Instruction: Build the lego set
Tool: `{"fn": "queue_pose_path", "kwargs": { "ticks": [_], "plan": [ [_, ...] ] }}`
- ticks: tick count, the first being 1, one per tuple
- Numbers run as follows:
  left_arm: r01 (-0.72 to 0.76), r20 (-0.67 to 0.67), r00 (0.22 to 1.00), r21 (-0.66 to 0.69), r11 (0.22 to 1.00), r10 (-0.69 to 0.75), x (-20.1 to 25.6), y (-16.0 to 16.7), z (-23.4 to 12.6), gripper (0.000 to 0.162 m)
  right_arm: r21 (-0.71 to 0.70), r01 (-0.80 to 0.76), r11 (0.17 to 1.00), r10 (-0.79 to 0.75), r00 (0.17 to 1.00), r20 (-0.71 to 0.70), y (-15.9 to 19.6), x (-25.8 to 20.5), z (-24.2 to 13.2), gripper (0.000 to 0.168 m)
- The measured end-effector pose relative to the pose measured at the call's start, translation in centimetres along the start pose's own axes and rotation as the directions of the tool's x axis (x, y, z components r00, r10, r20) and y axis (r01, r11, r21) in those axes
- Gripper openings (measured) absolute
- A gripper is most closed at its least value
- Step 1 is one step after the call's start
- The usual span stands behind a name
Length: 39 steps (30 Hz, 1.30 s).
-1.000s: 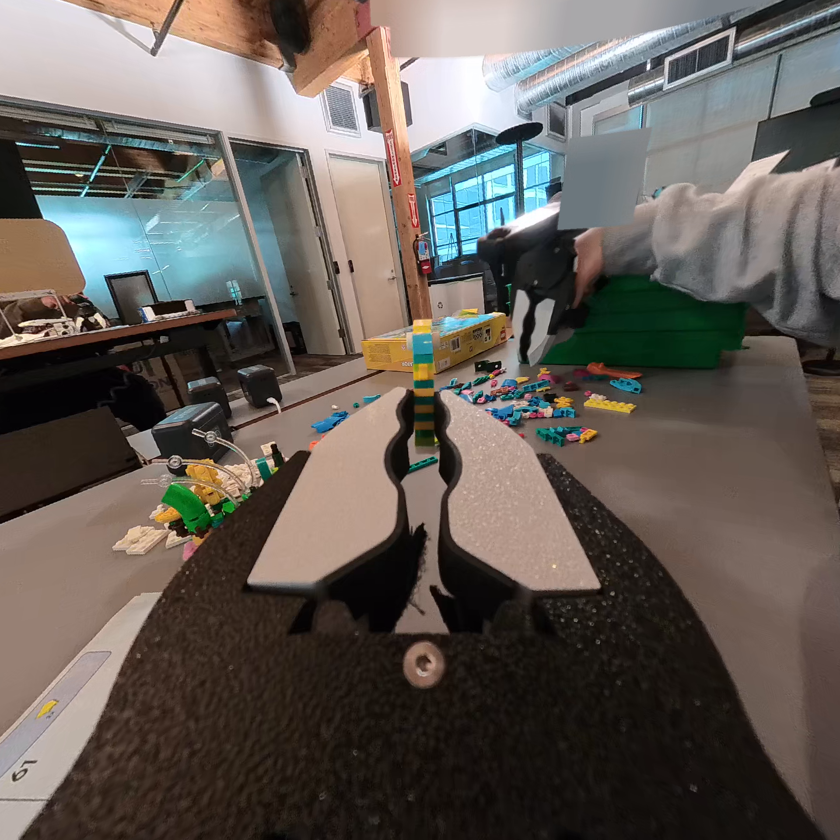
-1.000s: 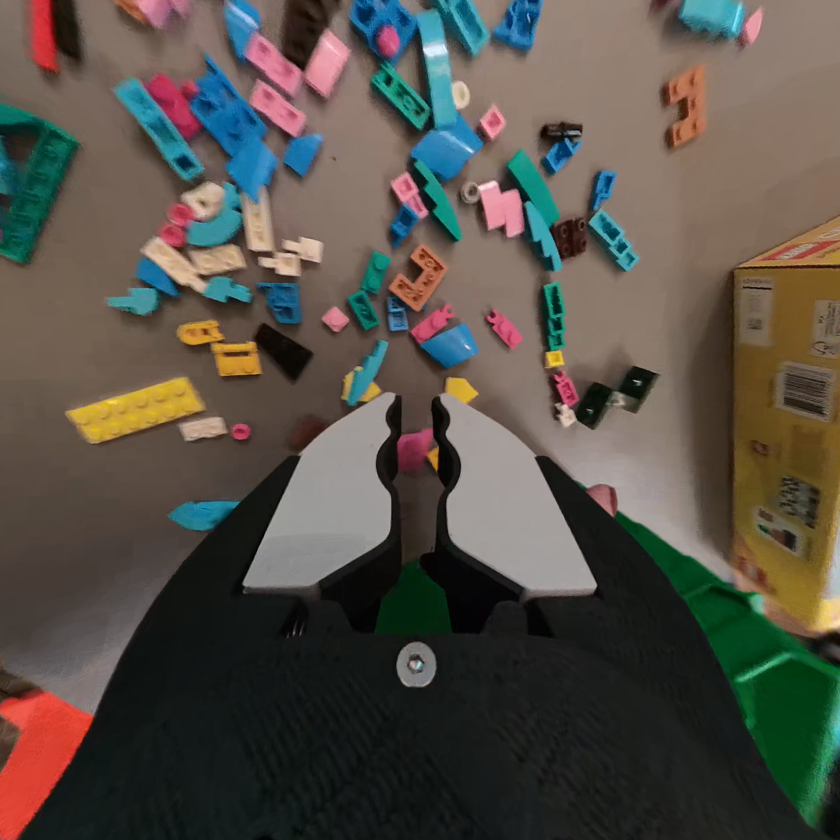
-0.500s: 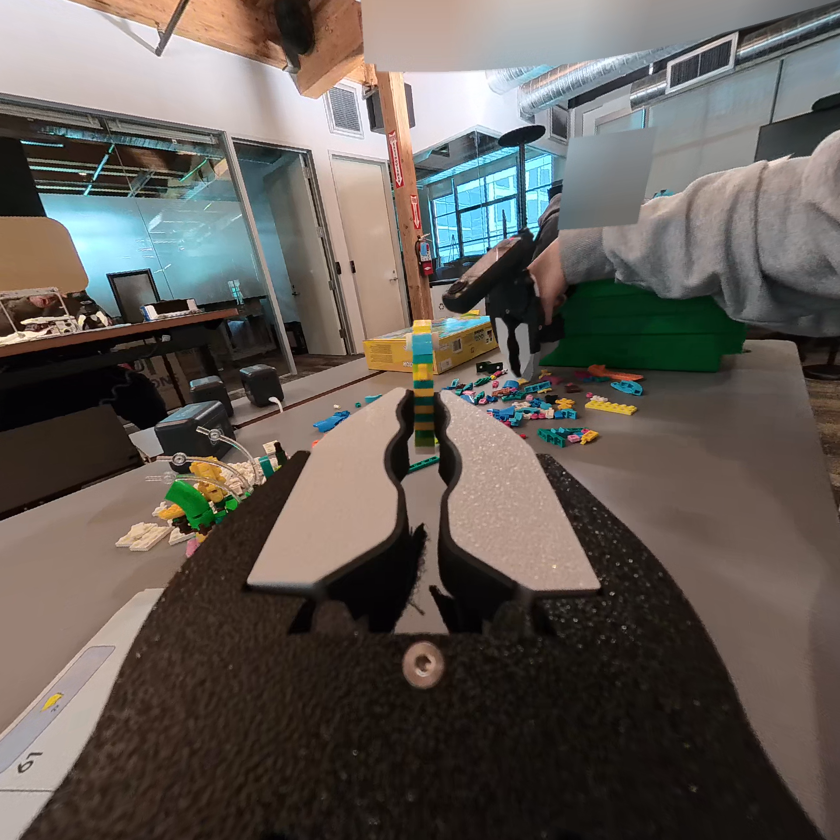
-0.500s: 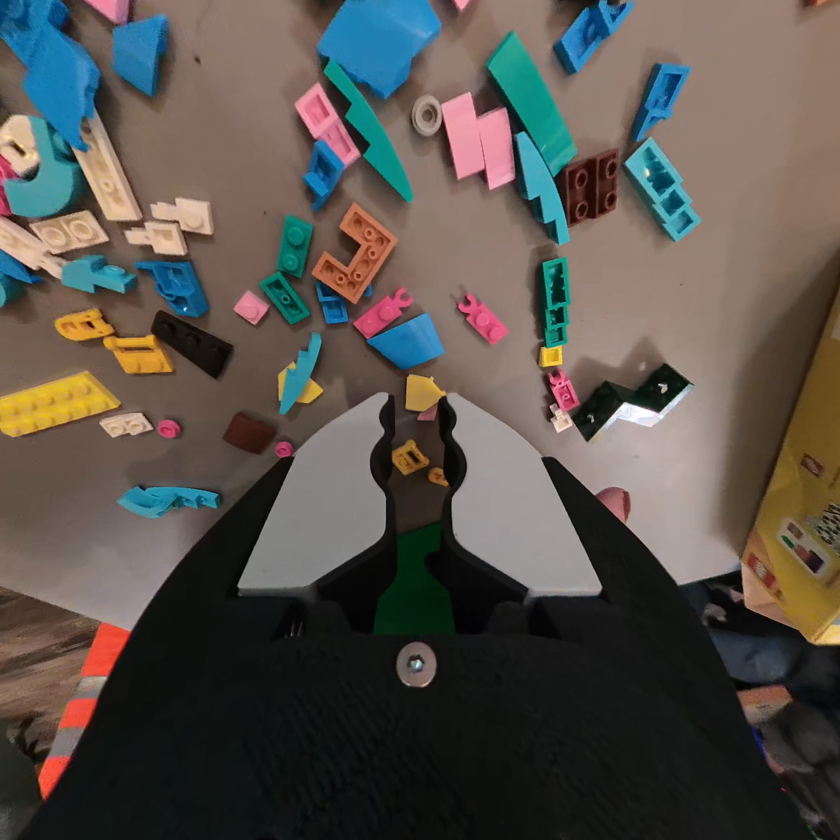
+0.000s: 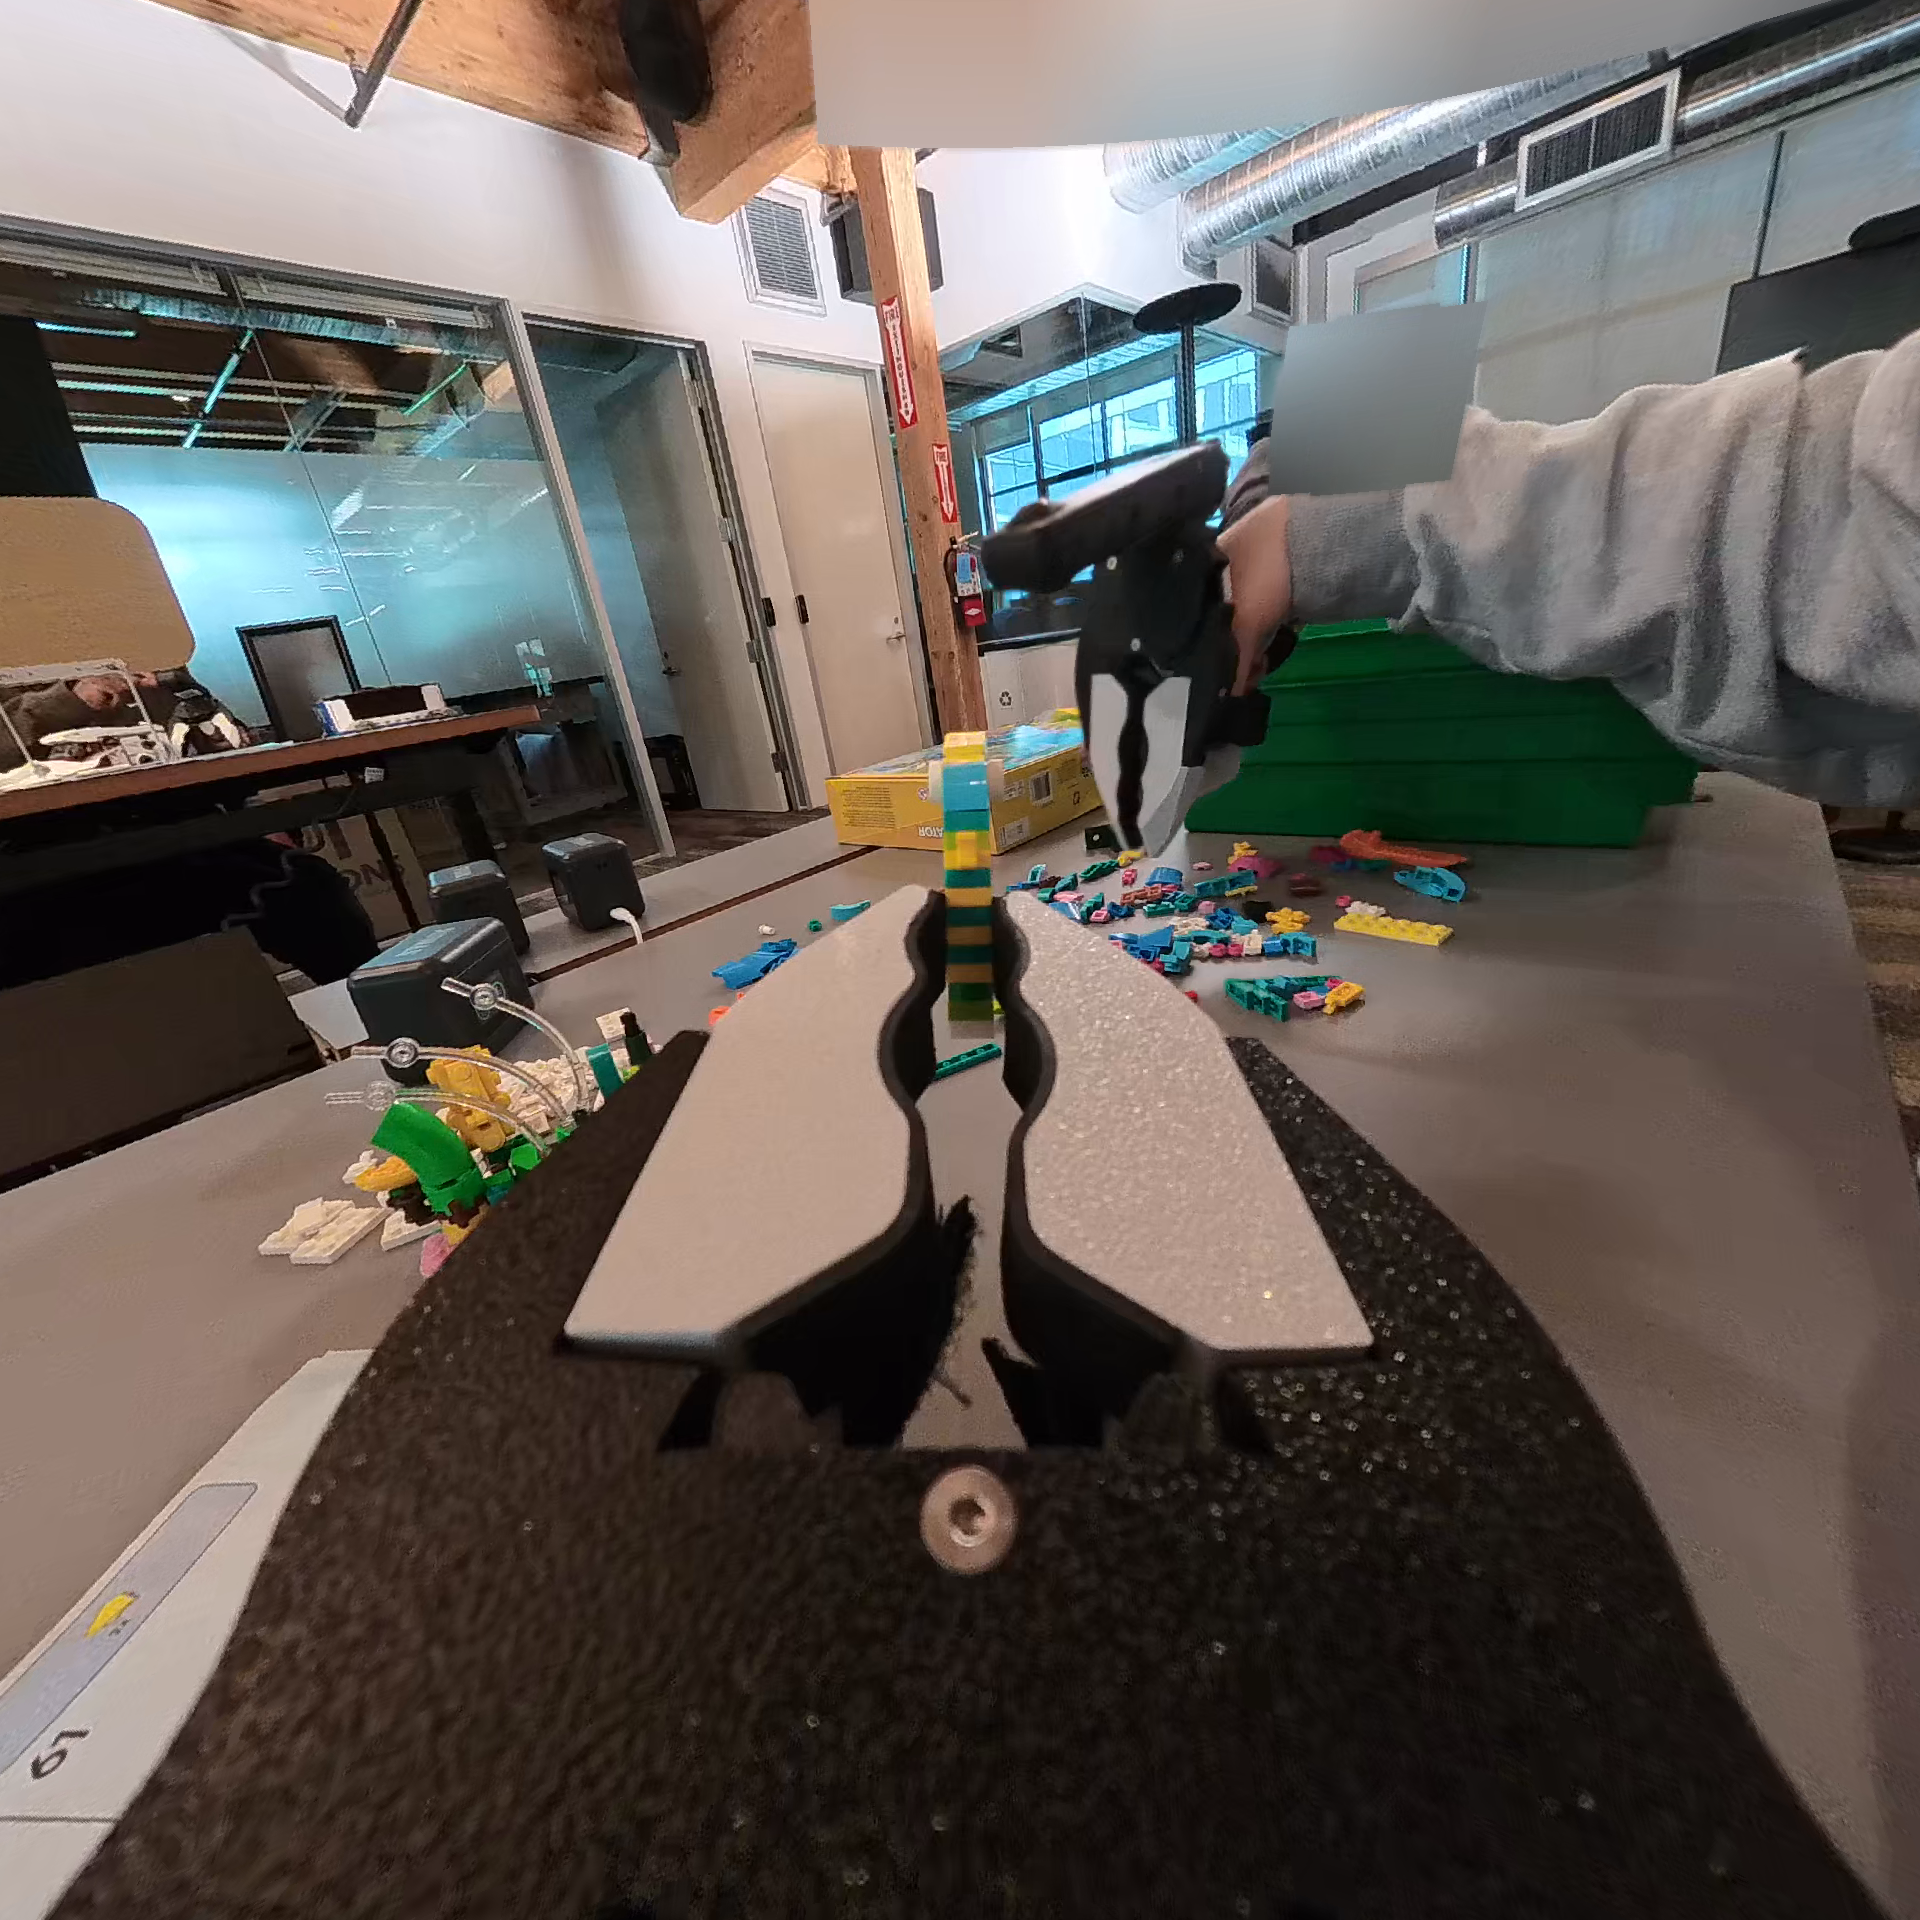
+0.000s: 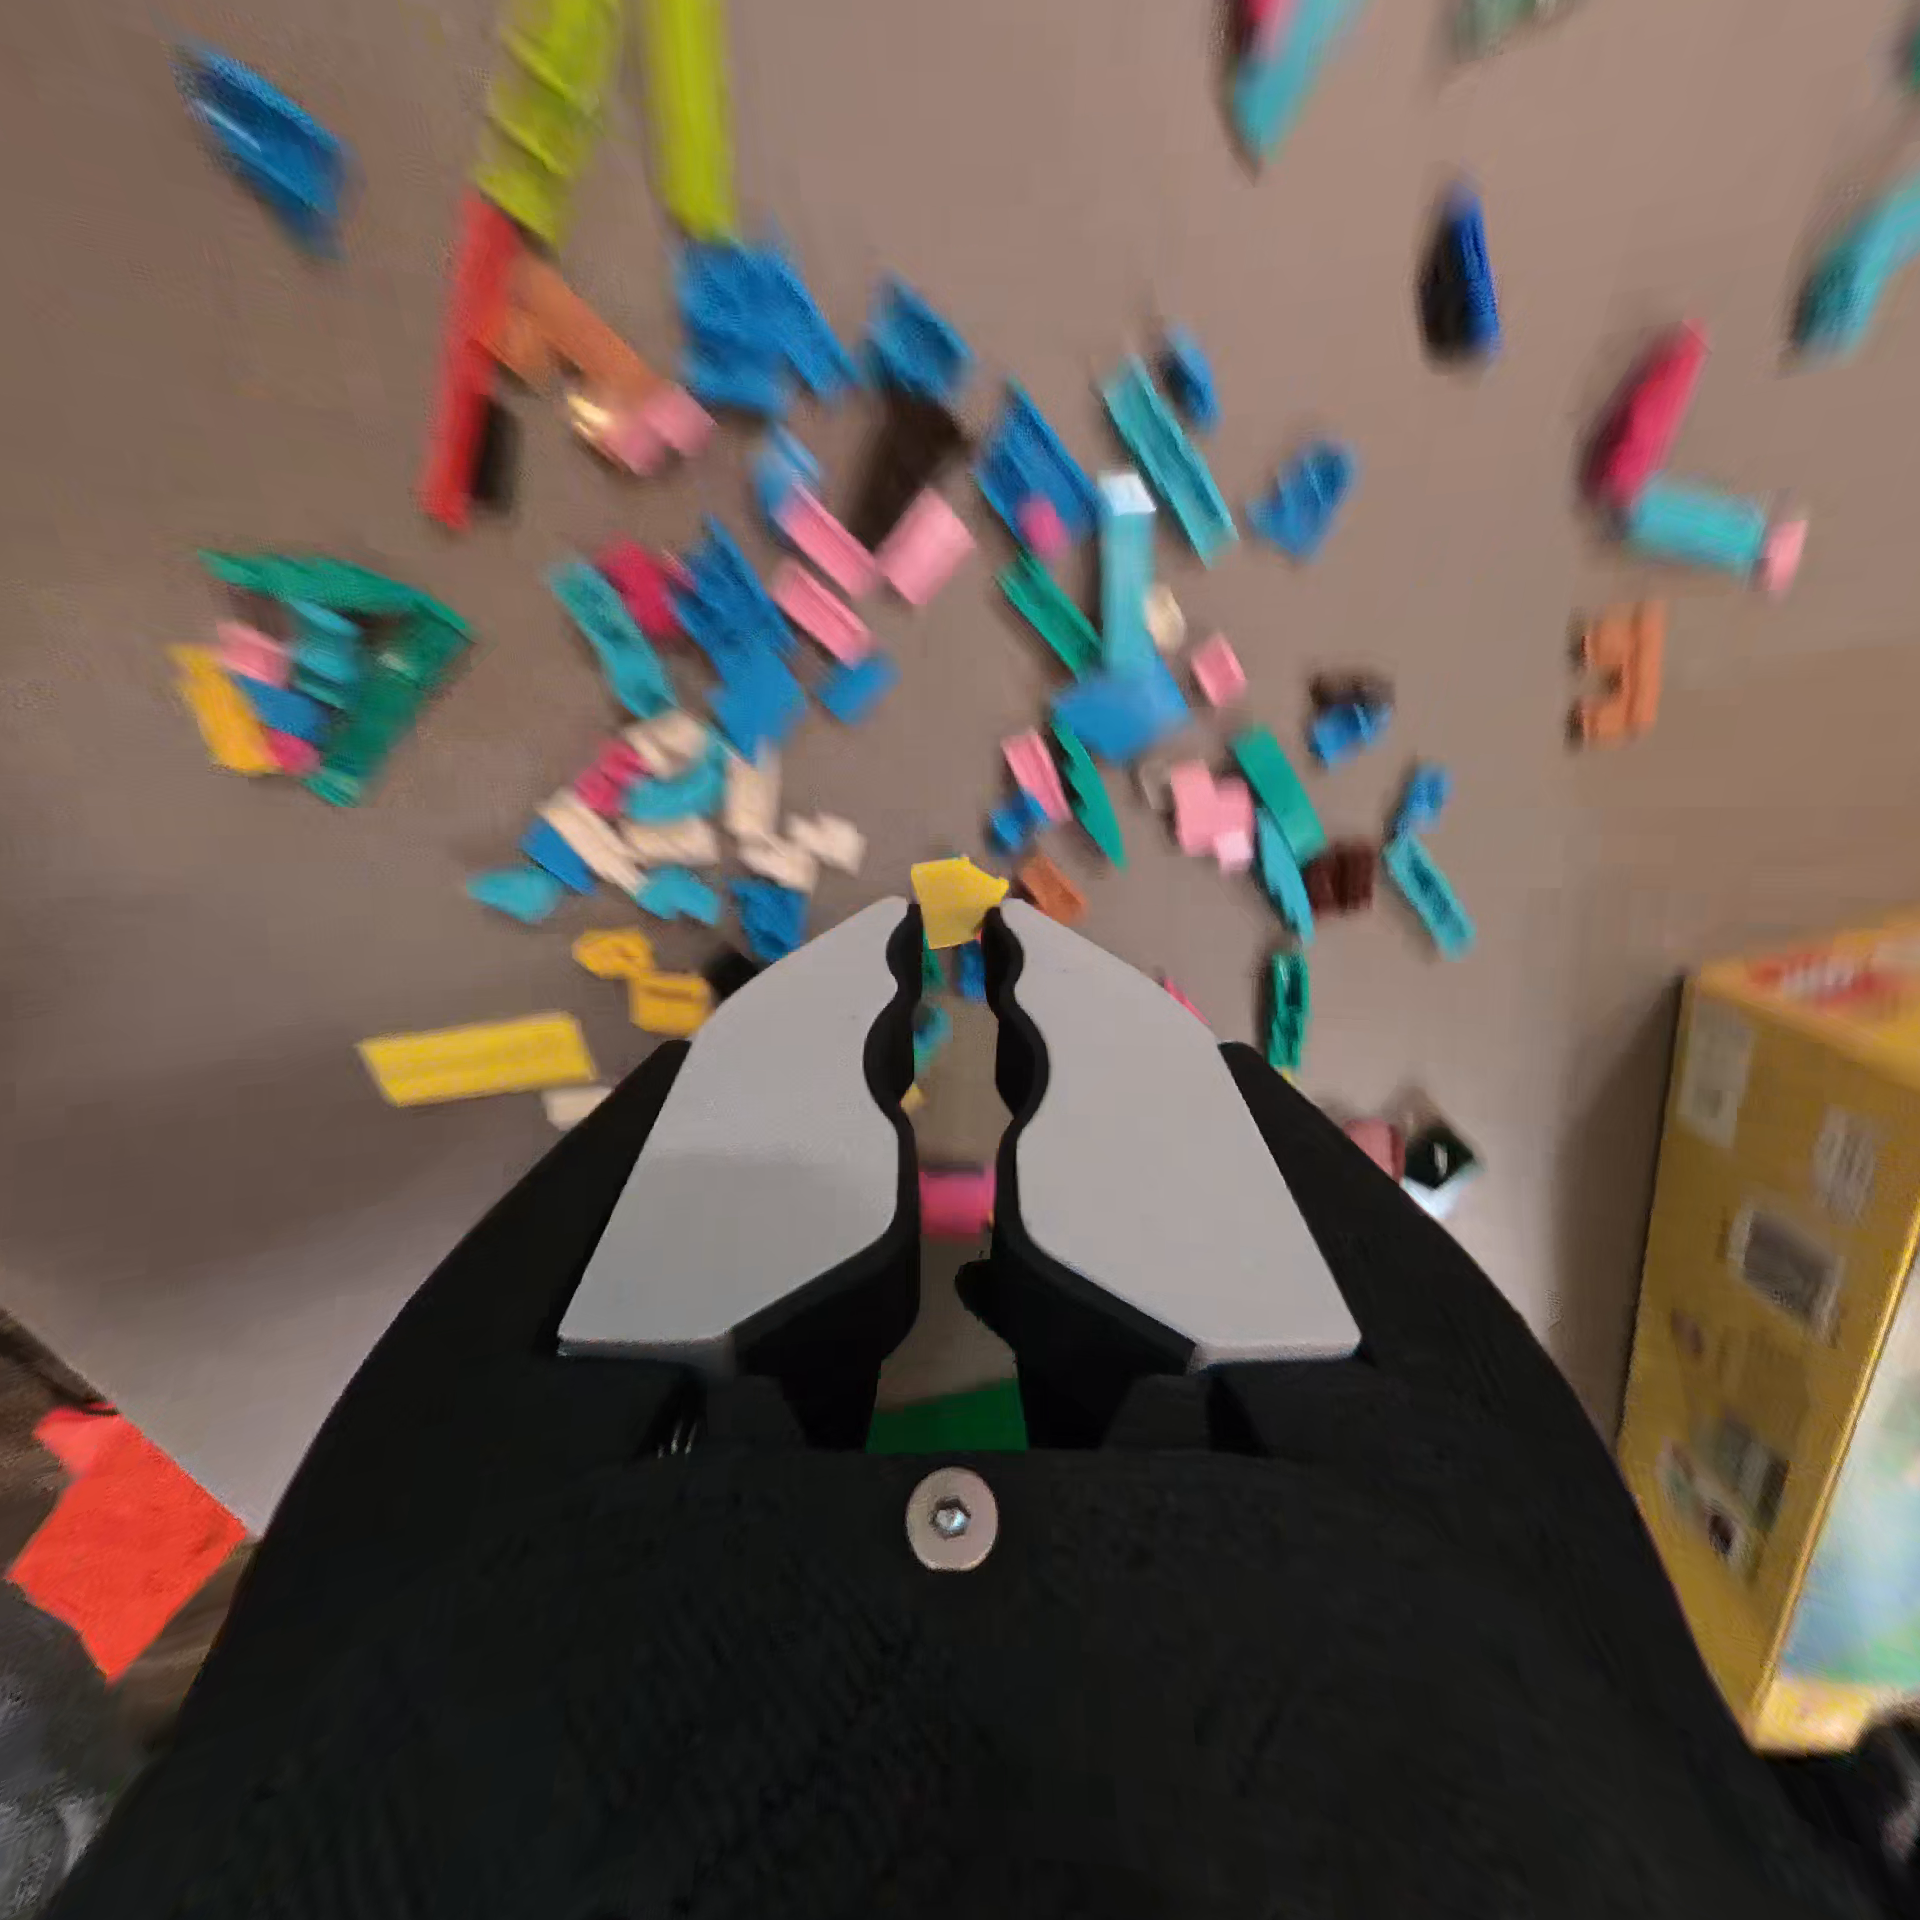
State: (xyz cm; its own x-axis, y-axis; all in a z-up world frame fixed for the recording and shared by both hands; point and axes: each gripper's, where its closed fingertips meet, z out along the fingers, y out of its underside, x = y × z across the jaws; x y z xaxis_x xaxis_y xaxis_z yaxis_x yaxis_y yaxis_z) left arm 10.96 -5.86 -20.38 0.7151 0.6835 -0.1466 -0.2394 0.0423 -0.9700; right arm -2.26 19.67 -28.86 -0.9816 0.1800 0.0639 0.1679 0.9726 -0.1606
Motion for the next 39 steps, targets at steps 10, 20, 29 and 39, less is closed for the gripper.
{"fn": "queue_pose_path", "kwargs": {
  "ticks": [10, 20, 29, 39],
  "plan": [
    [-0.021, -0.012, 1.000, -0.008, 1.000, 0.021, 0.3, 0.1, 0.1, 0.007, 0.150, 0.436, 0.887, -0.455, 0.881, 0.131, -12.6, -10.5, 4.0, 0.010],
    [-0.014, -0.016, 1.000, -0.007, 1.000, 0.013, 0.4, 0.0, 0.2, 0.007, 0.100, 0.268, 0.958, -0.272, 0.962, 0.027, -8.5, -5.9, 0.9, 0.027],
    [-0.009, -0.020, 1.000, -0.011, 1.000, 0.009, 0.4, 0.1, 0.3, 0.008, -0.282, -0.070, 0.957, 0.064, 0.997, -0.029, 6.6, -1.3, -0.4, 0.018],
    [-0.017, -0.024, 1.000, -0.016, 1.000, 0.017, 0.6, 0.2, 0.4, 0.008, -0.196, -0.187, 0.963, 0.198, 0.979, 0.039, 7.1, -0.7, 2.3, 0.012]
  ]
}}
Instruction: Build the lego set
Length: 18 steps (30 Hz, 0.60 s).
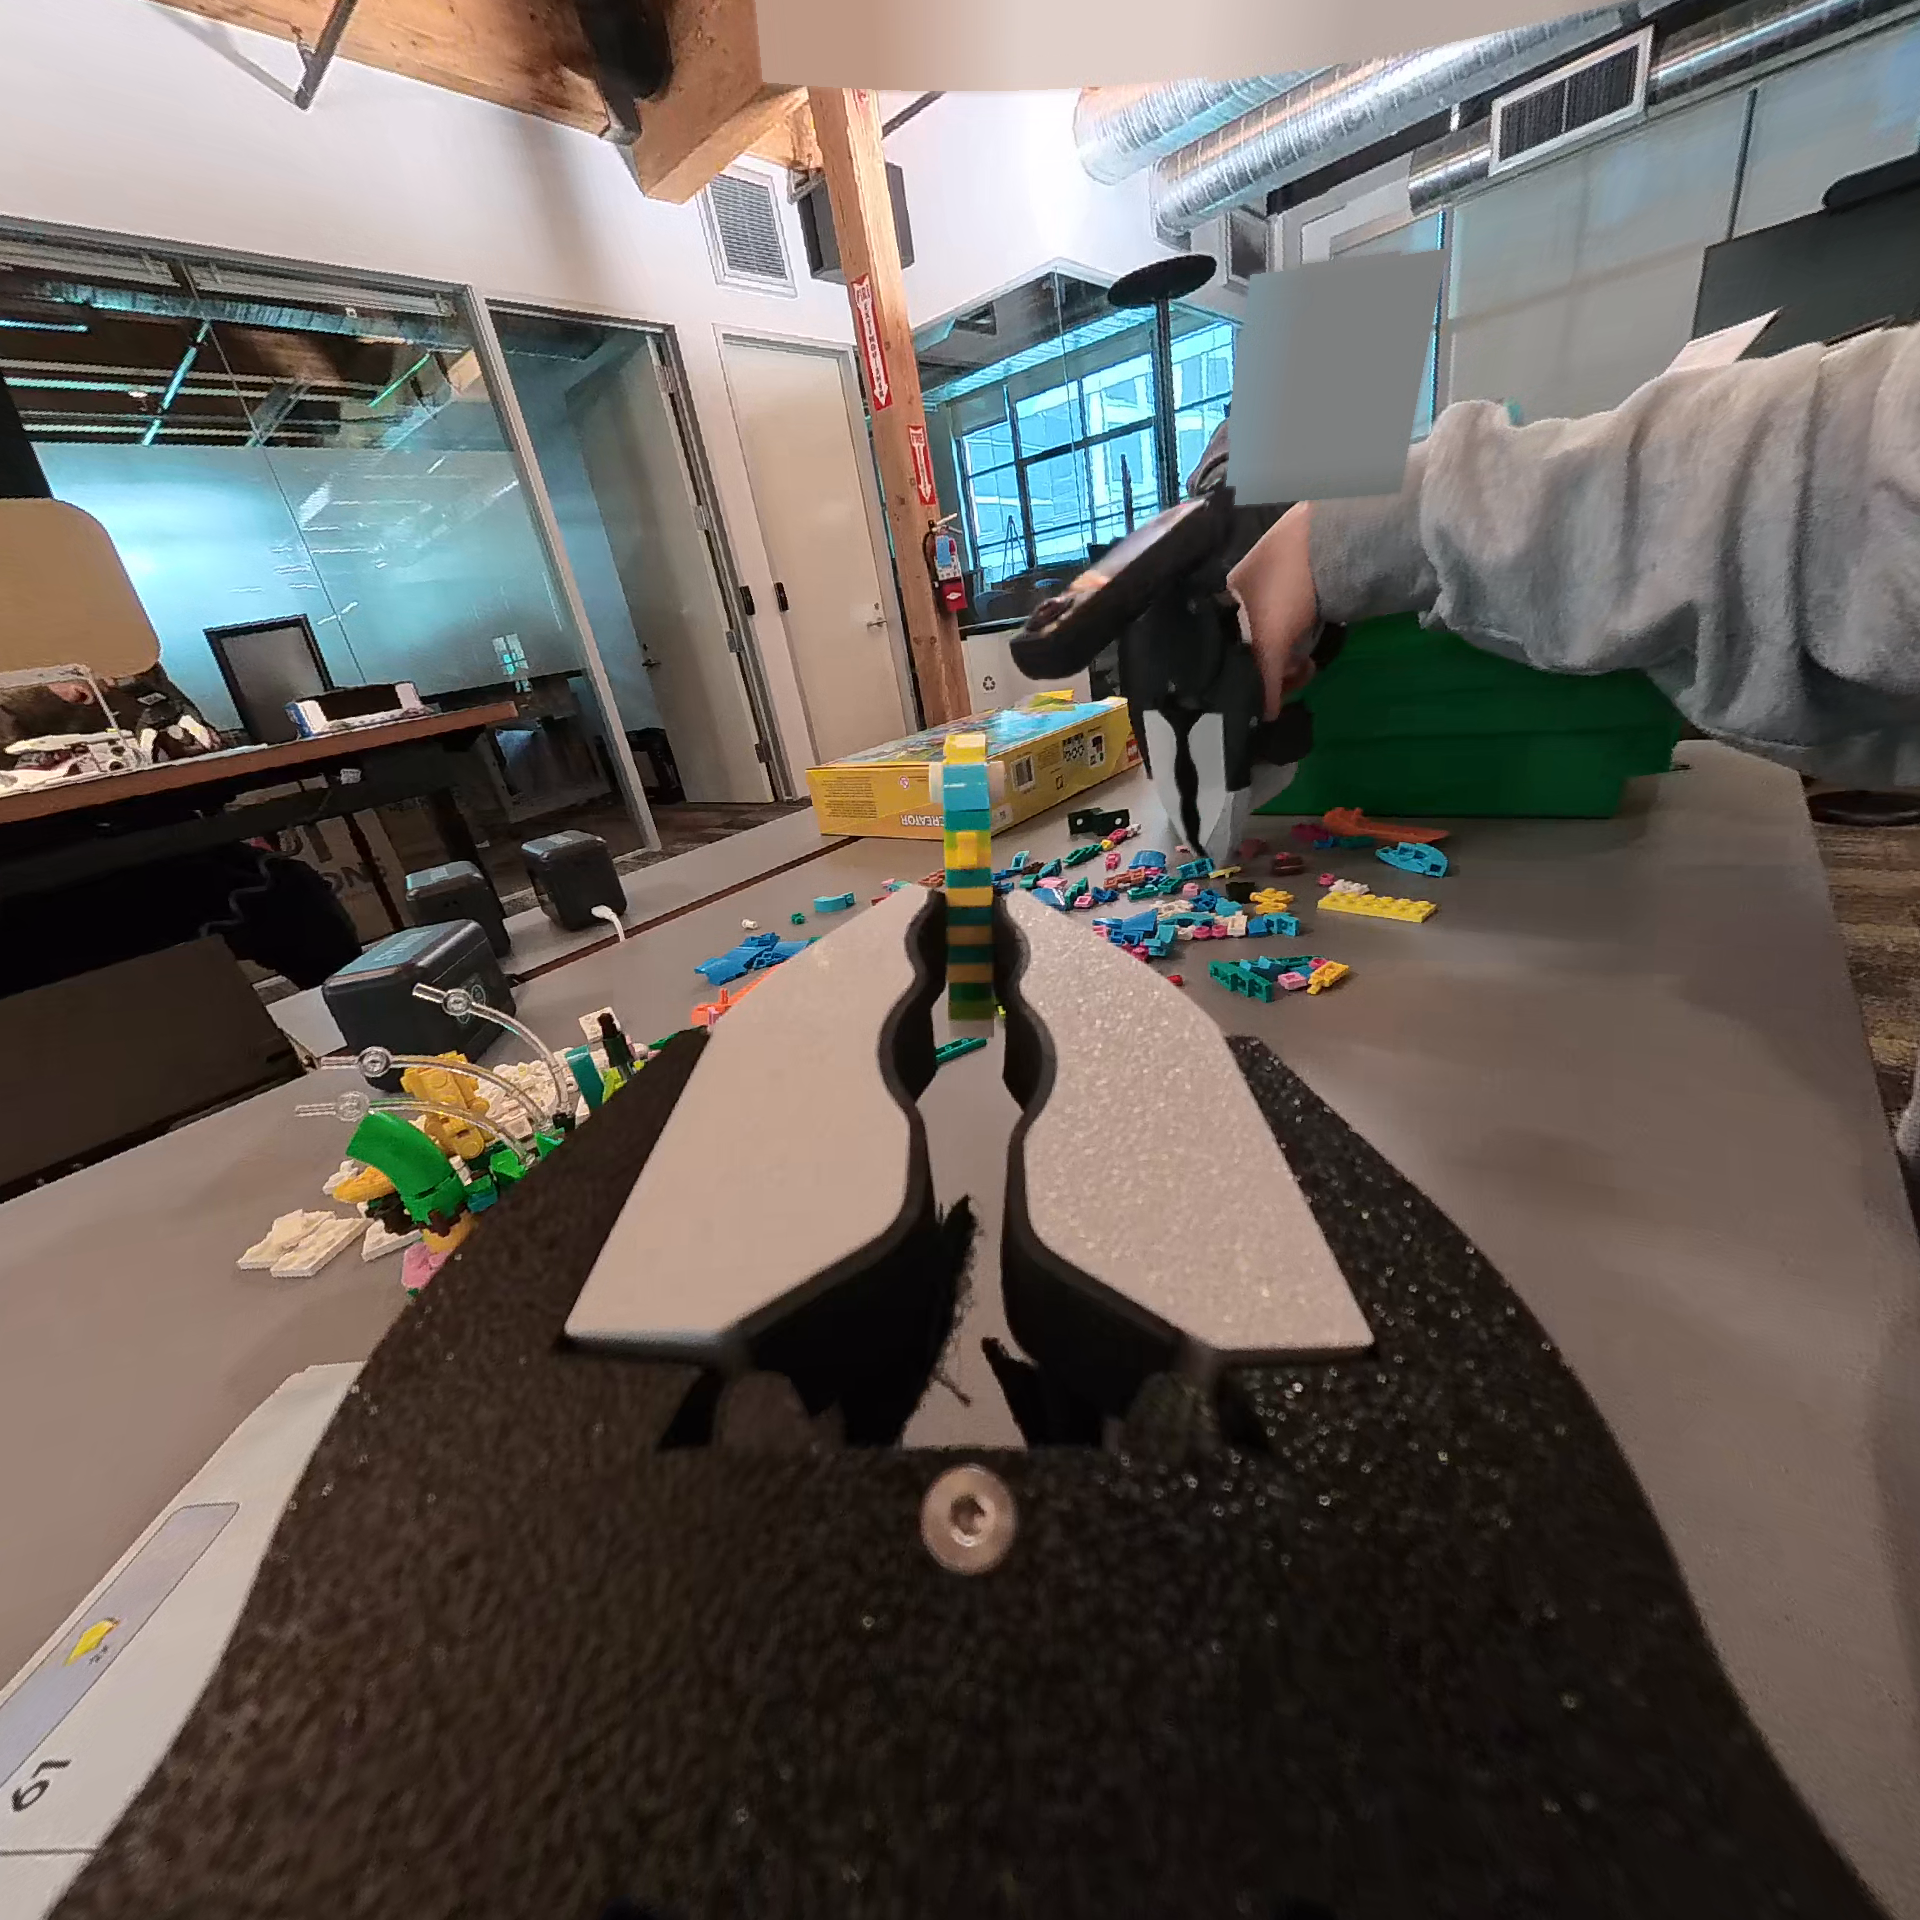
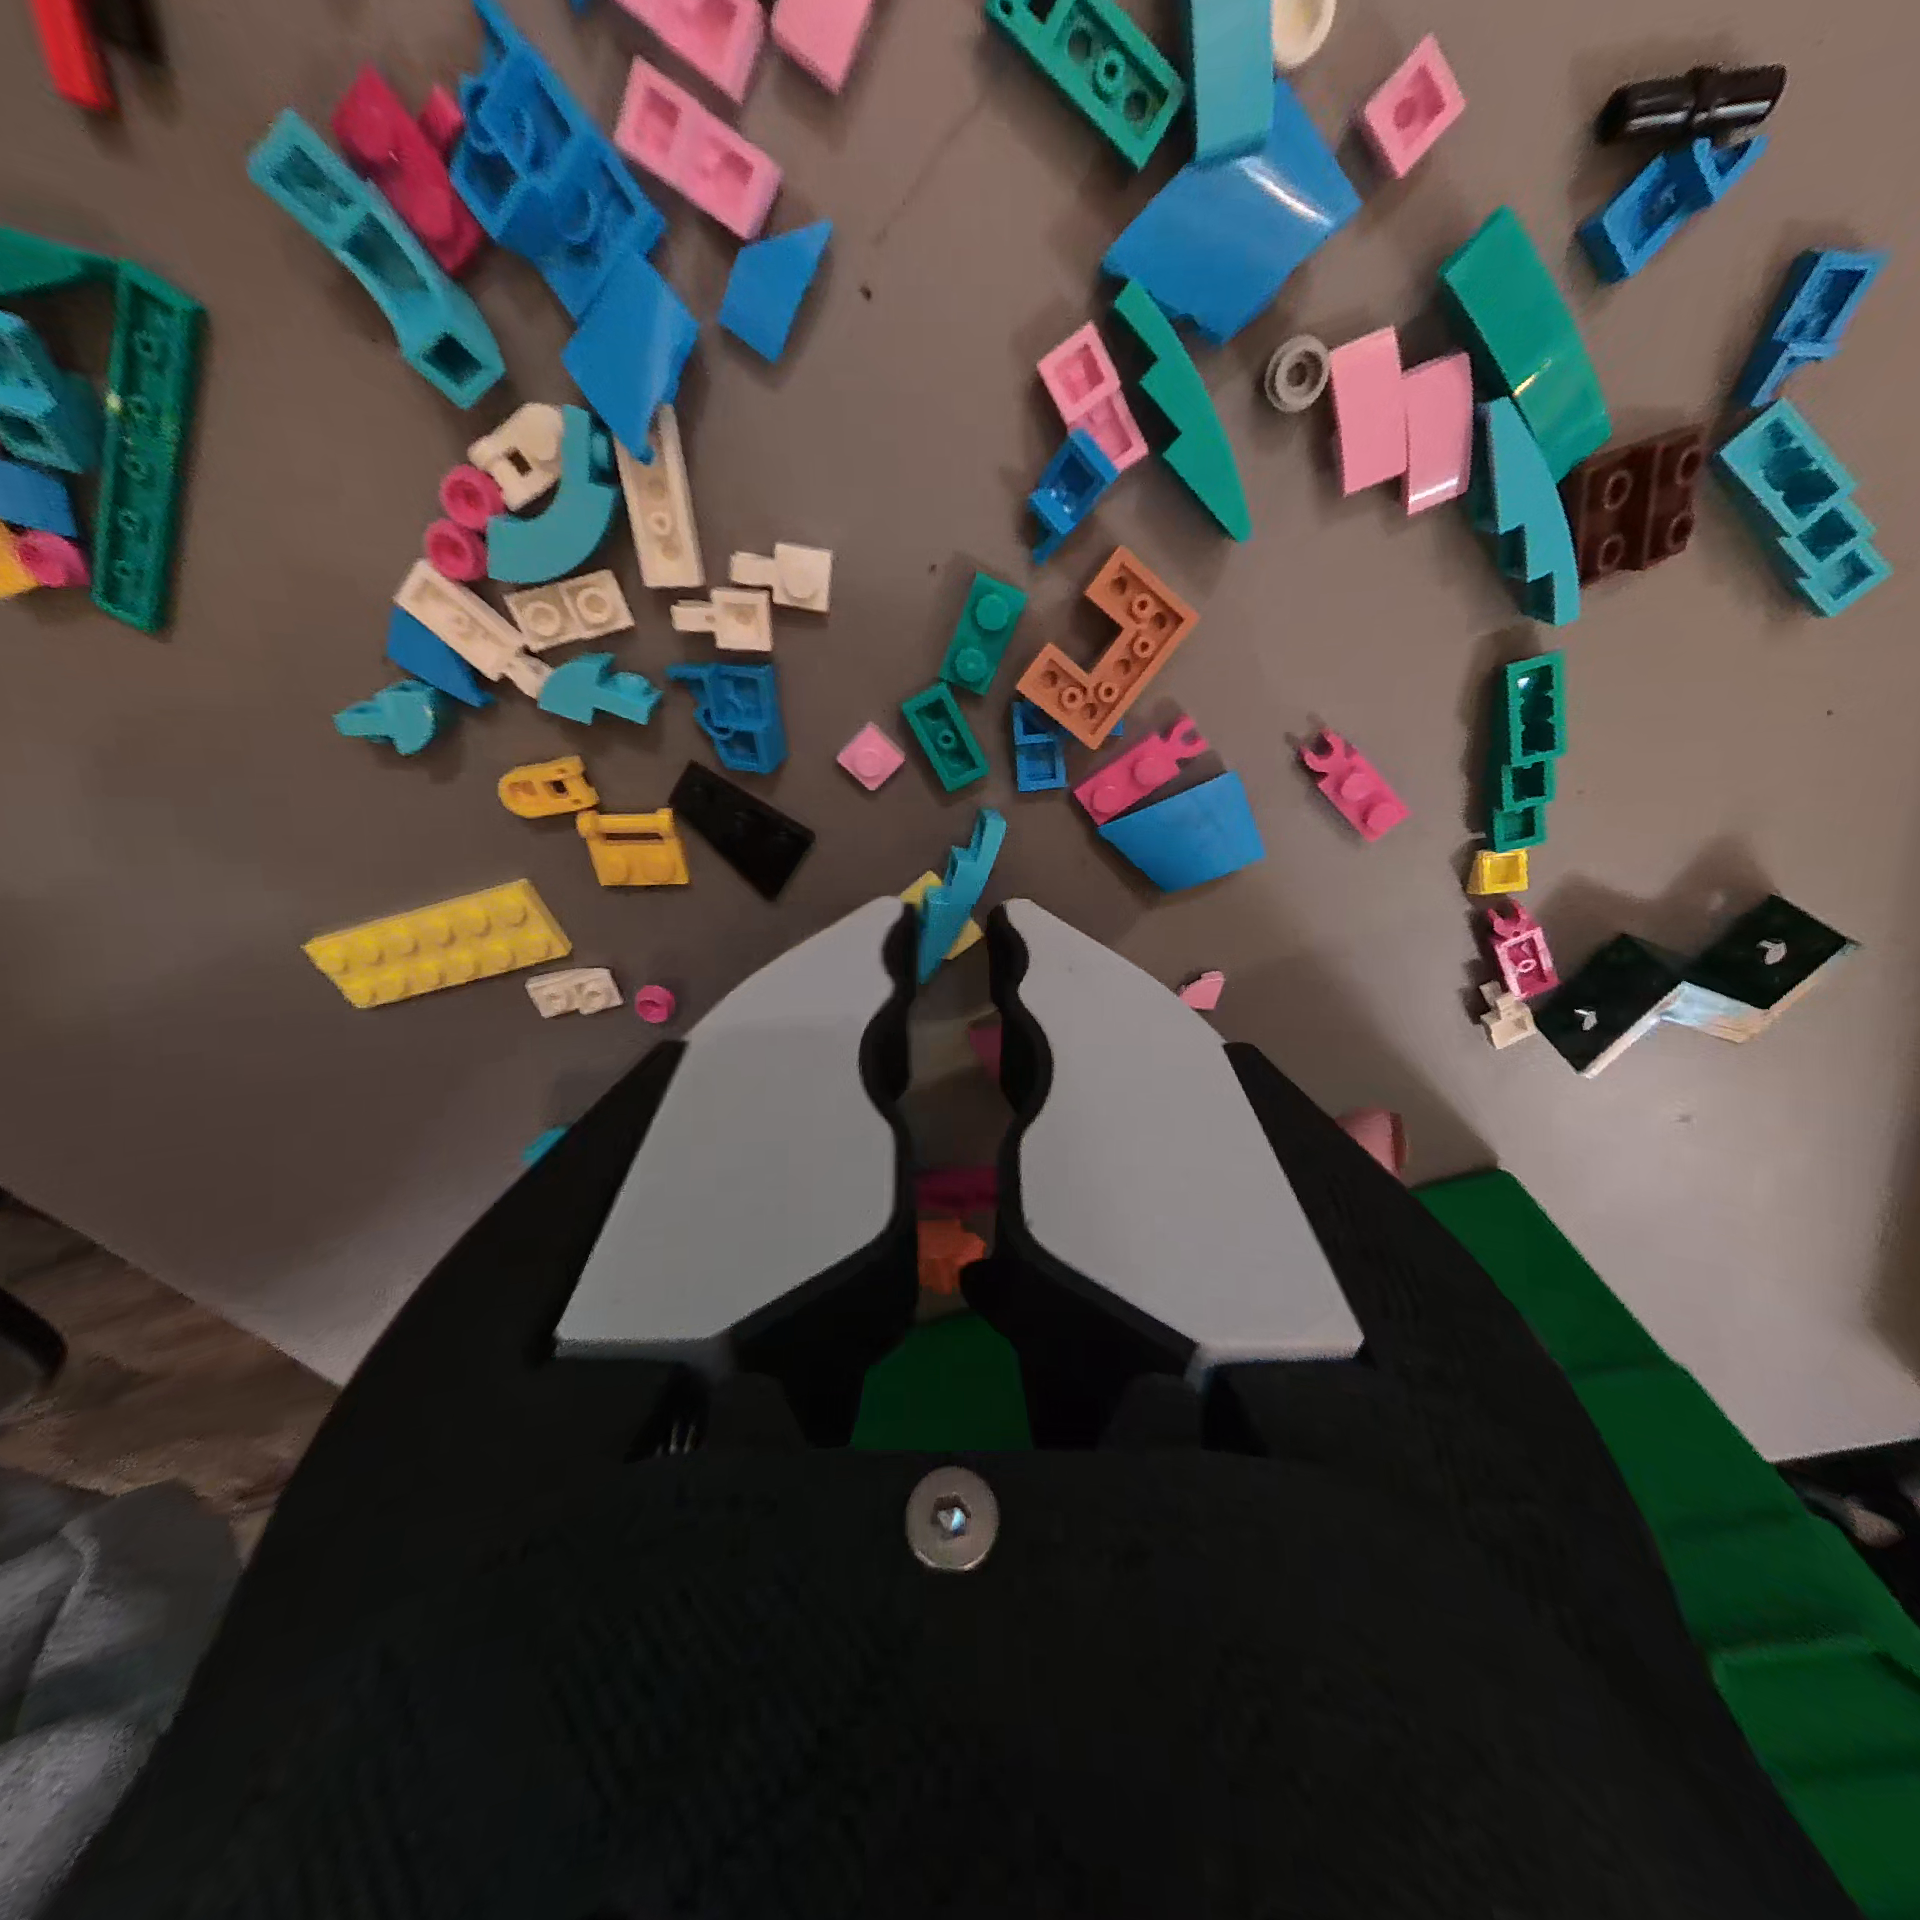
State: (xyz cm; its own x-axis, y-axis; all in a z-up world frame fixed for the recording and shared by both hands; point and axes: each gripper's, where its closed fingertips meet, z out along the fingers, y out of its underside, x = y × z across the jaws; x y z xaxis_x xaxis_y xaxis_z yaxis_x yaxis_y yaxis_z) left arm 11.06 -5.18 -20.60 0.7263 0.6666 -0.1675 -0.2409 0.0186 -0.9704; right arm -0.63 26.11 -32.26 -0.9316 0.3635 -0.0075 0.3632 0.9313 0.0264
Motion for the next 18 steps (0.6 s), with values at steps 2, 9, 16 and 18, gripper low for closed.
{"fn": "queue_pose_path", "kwargs": {
  "ticks": [2, 9, 16, 18],
  "plan": [
    [0.000, -0.001, 1.000, 0.000, 1.000, 0.000, 0.0, 0.0, 0.0, 0.008, -0.002, 0.031, 1.000, -0.031, 0.999, -0.024, 0.0, 0.4, -0.1, 0.006],
    [0.006, -0.006, 1.000, -0.002, 1.000, -0.006, 0.1, 0.1, 0.1, 0.008, -0.051, 0.013, 0.999, -0.020, 0.989, -0.143, 1.0, 3.0, -0.6, 0.012],
    [0.008, -0.008, 1.000, -0.002, 1.000, -0.008, 0.1, 0.1, 0.2, 0.008, -0.017, -0.118, 0.993, 0.119, 0.991, 0.067, 1.2, -0.1, -0.9, 0.015],
    [0.009, -0.008, 1.000, -0.002, 1.000, -0.009, 0.1, 0.1, 0.2, 0.007, -0.014, -0.125, 0.992, 0.126, 0.988, 0.091, 1.2, -0.4, -0.6, 0.018]
  ]
}}
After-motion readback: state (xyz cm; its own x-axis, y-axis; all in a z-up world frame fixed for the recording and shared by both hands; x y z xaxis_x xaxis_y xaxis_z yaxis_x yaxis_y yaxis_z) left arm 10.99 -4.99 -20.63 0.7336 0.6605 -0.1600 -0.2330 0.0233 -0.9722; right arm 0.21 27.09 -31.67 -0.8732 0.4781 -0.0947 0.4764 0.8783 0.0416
